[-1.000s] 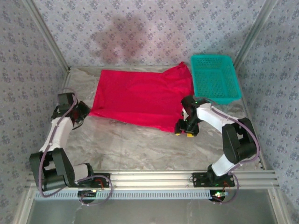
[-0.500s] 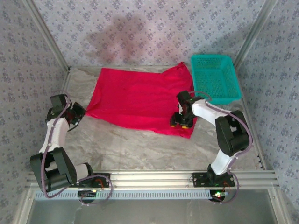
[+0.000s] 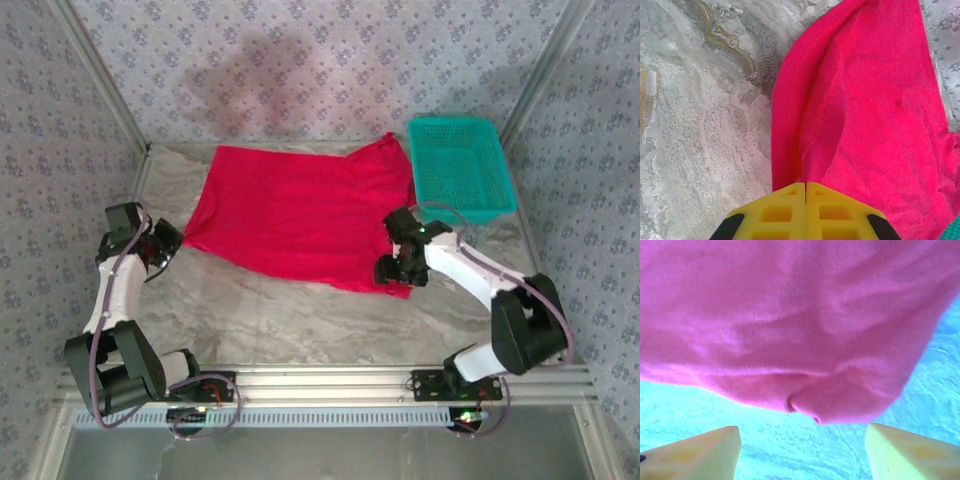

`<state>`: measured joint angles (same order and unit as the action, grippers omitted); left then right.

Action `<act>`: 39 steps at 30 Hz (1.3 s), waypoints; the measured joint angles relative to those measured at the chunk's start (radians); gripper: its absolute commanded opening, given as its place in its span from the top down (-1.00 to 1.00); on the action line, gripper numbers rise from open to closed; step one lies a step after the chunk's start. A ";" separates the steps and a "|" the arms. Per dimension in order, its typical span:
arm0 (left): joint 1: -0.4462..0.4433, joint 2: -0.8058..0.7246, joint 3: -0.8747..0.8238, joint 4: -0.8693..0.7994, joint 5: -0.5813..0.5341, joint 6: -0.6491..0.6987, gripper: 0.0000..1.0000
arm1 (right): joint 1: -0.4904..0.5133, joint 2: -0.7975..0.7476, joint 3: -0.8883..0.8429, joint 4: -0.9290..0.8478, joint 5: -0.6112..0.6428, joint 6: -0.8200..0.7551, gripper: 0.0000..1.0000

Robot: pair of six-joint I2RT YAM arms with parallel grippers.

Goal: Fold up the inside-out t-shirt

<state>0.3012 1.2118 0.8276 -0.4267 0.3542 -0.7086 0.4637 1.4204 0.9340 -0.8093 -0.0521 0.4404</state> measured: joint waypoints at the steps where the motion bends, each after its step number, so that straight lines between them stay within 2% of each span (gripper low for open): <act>1: 0.000 0.000 0.000 0.001 0.002 0.000 1.00 | 0.000 -0.013 -0.014 0.001 0.001 0.000 -0.39; 6: 0.000 0.000 -0.011 0.004 0.002 0.000 1.00 | 0.003 0.066 -0.060 0.034 -0.006 0.015 -0.37; 8: 0.000 -0.003 -0.017 0.001 0.002 0.000 1.00 | 0.004 0.112 -0.060 0.072 -0.007 0.019 -0.26; 10: 0.000 -0.010 -0.019 -0.005 0.002 0.000 1.00 | 0.005 0.151 -0.056 0.106 -0.005 0.027 0.01; 14: 0.000 -0.033 -0.019 -0.027 0.000 0.001 1.00 | 0.008 0.177 -0.029 0.119 0.013 0.029 0.79; 16: 0.000 -0.050 -0.019 -0.050 -0.003 0.004 1.00 | 0.014 0.166 -0.012 0.102 0.020 0.022 1.00; 23: 0.000 -0.188 0.048 -0.153 -0.015 0.008 1.00 | 0.056 -0.048 0.122 -0.176 0.021 -0.013 1.00; 26: 0.000 -0.237 0.086 -0.157 -0.010 0.008 1.00 | 0.023 -0.122 0.256 -0.268 0.002 -0.047 1.00; 28: -0.007 -0.248 0.094 -0.153 -0.009 0.008 1.00 | -0.030 -0.119 0.343 -0.277 -0.024 -0.064 1.00; 30: -0.022 -0.231 0.094 -0.151 -0.010 0.008 1.00 | -0.078 -0.060 0.419 -0.272 -0.054 -0.074 0.97; 32: -0.044 -0.188 0.094 -0.145 -0.009 0.008 1.00 | -0.112 0.041 0.498 -0.255 -0.089 -0.084 0.82; 34: -0.066 -0.126 0.094 -0.132 -0.010 0.008 1.00 | -0.133 0.198 0.607 -0.239 -0.131 -0.095 0.77; 36: -0.082 -0.061 0.094 -0.116 -0.011 0.008 1.00 | -0.146 0.376 0.742 -0.235 -0.155 -0.116 0.59; 37: -0.086 -0.033 0.094 -0.109 -0.013 0.008 1.00 | -0.151 0.463 0.814 -0.230 -0.162 -0.124 0.38; 39: -0.089 0.013 0.094 -0.097 -0.019 0.008 1.00 | -0.162 0.578 0.899 -0.212 -0.163 -0.139 0.22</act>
<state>0.2123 1.2243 0.9218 -0.5232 0.3355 -0.7002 0.3016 1.9987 1.8328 -1.0218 -0.2146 0.3016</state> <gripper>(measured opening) 0.041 0.330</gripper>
